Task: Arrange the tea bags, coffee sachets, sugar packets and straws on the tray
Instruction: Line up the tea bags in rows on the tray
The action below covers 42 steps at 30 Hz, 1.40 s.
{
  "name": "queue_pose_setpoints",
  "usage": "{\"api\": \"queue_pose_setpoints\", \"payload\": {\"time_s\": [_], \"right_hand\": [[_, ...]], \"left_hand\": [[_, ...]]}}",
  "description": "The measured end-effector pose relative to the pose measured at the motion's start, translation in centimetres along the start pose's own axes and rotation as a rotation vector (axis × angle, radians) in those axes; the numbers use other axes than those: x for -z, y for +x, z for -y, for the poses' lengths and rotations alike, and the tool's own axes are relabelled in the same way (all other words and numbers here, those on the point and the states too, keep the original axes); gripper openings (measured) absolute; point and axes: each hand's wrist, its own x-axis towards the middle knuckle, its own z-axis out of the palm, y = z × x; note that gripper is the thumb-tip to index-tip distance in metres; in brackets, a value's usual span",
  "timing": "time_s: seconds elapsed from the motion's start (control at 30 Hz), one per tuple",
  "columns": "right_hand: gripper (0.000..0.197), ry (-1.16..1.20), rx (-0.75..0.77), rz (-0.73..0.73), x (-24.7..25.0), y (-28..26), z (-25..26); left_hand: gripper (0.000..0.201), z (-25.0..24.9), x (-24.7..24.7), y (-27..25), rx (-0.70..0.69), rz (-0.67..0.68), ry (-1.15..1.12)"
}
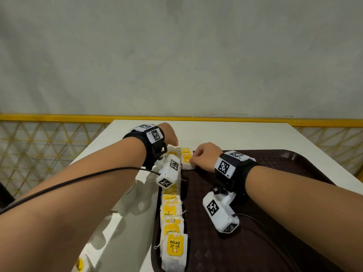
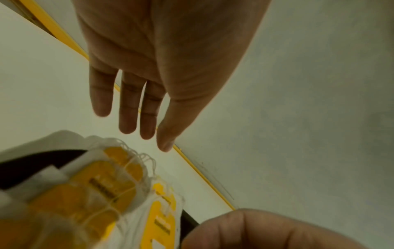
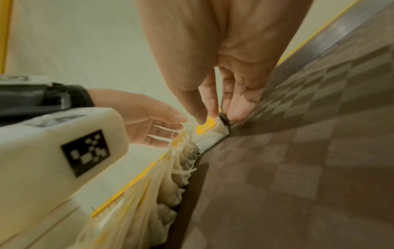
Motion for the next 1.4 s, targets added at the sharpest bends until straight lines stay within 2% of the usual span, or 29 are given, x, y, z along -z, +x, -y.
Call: {"api": "queue_pose_setpoints", "payload": {"time_s": [0.07,0.17,0.3,0.4,0.47,0.53,0.57,0.63,0.7,0.77,0.87,0.97,1.03,1.1,1.2,1.3,1.4], "right_hand": [[0.003,0.012,-0.011,-0.015,-0.2,0.0,0.0],[0.026,0.044,-0.045,0.017,-0.4,0.0,0.3],[0.027,0.055,-0.053,0.012,0.9,-1.7,1.5],[0.027,0.166,-0.029,0.033,3.4,-4.4,3.3],[0.022,0.39,0.008,0.125,4.7,-7.8,5.0],[0.017,0.547,0.092,0.302,5.3,-11.8,6.3],[0.017,0.515,0.153,0.392,5.1,-13.8,6.8],[0.02,0.271,0.302,0.53,4.4,-17.6,7.6],[0.024,-0.063,0.462,0.578,2.9,-21.1,8.5],[0.031,-0.276,0.594,0.571,0.9,-24.0,9.5],[0.049,-0.367,0.707,0.58,-2.6,-26.8,10.2],[0.078,-0.316,0.791,0.592,-5.5,-28.4,10.7],[0.098,-0.286,0.779,0.596,-6.7,-29.1,11.3],[0.107,-0.38,0.802,0.577,-7.7,-29.4,11.9],[0.092,-0.505,0.901,0.527,-9.1,-28.8,13.0],[0.061,-0.397,0.893,0.498,-9.8,-28.1,13.5],[0.045,-0.442,0.864,0.458,-10.3,-27.5,13.5]], "left_hand": [[0.033,0.5,0.0,-0.1,0.039,0.005,-0.048],[0.034,0.4,-0.2,-0.9,0.05,0.048,-0.07],[0.034,0.2,1.1,-3.7,0.023,0.054,-0.13],[0.025,-0.4,3.6,-7.0,-0.018,-0.003,-0.37],[0.014,-0.9,5.6,-11.4,-0.096,0.022,-0.554],[0.016,-0.6,6.8,-16.4,-0.212,0.068,-0.621],[0.016,0.0,6.8,-18.9,-0.272,0.091,-0.597],[0.017,2.1,5.9,-22.8,-0.371,0.151,-0.455],[0.019,4.7,4.1,-26.2,-0.414,0.234,-0.226],[0.022,7.2,2.4,-28.6,-0.405,0.317,0.019],[0.03,10.2,1.2,-31.3,-0.328,0.361,0.214],[0.039,12.4,1.3,-33.0,-0.247,0.346,0.231],[0.046,13.5,1.8,-33.7,-0.197,0.307,0.247],[0.052,14.2,2.1,-34.3,-0.157,0.291,0.29],[0.055,14.7,1.7,-34.8,-0.098,0.333,0.326],[0.048,15.2,0.9,-34.6,-0.078,0.354,0.302],[0.04,16.0,0.3,-33.9,-0.115,0.324,0.331]]}}
